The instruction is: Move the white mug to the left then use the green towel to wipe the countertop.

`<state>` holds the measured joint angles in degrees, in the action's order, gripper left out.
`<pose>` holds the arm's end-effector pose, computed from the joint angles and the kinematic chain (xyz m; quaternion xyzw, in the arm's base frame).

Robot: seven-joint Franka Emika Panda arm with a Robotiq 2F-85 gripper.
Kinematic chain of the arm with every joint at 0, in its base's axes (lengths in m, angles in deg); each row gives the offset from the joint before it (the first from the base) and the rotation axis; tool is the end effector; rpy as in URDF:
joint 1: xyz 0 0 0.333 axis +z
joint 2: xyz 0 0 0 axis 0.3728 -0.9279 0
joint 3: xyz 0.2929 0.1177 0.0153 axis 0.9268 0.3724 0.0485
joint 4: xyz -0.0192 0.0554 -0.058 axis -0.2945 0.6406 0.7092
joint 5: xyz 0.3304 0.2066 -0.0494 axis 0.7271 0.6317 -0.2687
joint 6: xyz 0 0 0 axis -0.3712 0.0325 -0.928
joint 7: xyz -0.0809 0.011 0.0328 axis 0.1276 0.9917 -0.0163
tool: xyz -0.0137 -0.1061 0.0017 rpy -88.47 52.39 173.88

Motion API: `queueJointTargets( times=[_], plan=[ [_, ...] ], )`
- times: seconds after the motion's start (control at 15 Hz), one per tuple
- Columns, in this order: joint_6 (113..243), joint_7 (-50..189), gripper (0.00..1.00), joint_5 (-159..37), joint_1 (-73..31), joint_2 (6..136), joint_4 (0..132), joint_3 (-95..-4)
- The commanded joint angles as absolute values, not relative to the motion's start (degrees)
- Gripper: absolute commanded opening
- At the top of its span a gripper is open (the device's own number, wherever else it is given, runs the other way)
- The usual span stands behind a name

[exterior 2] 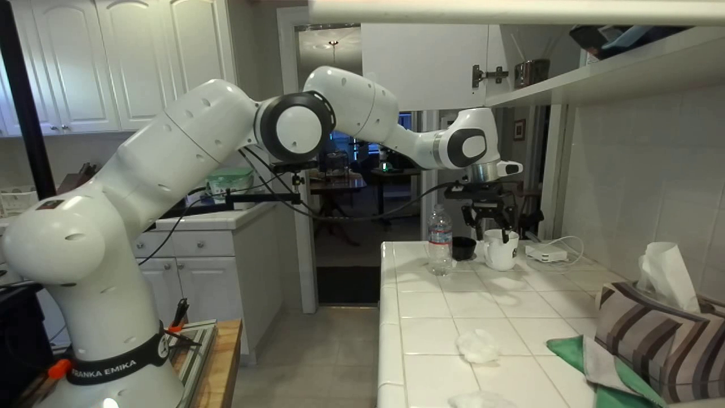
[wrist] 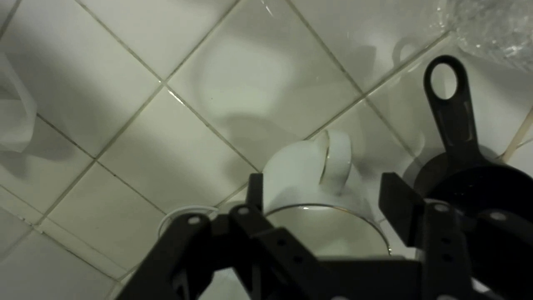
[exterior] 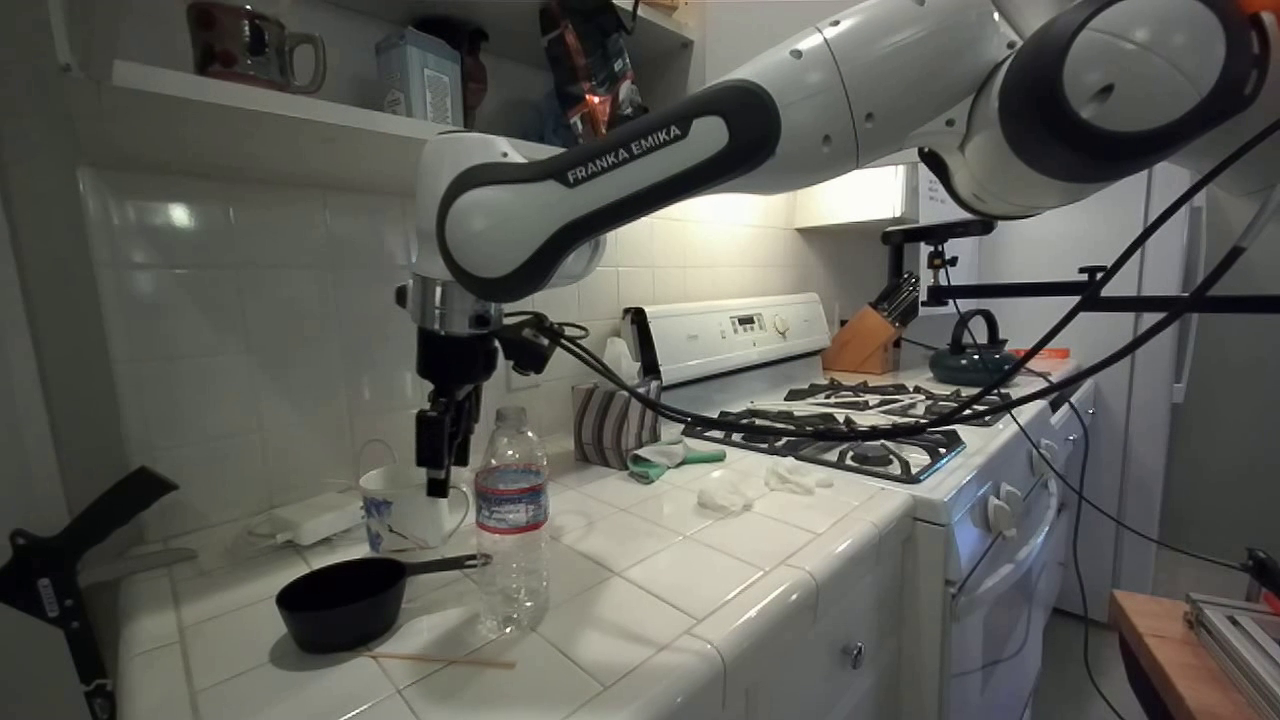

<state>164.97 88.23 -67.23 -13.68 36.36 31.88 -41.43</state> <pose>0.7837 0.1395 0.3361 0.9633 0.2416 0.1062 0.0494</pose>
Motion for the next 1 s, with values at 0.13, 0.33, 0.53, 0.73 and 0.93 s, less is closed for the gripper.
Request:
queueJointTargets(
  times=[0.13, 0.33, 0.53, 0.73, 0.93],
  plan=[
    [166.10, 85.06, 1.00, -65.30, -14.49, 40.17, 37.05, -40.97],
    [166.38, 82.44, 1.00, -63.49, -15.57, 43.06, 42.43, -40.91],
    [167.80, 79.54, 1.00, -61.62, -17.11, 46.48, 49.27, -41.30],
    [170.68, 76.57, 1.00, -60.63, -18.83, 50.52, 57.05, -42.40],
    [172.46, 73.14, 1.00, -60.69, -20.42, 53.89, 64.09, -44.49]
  ],
)
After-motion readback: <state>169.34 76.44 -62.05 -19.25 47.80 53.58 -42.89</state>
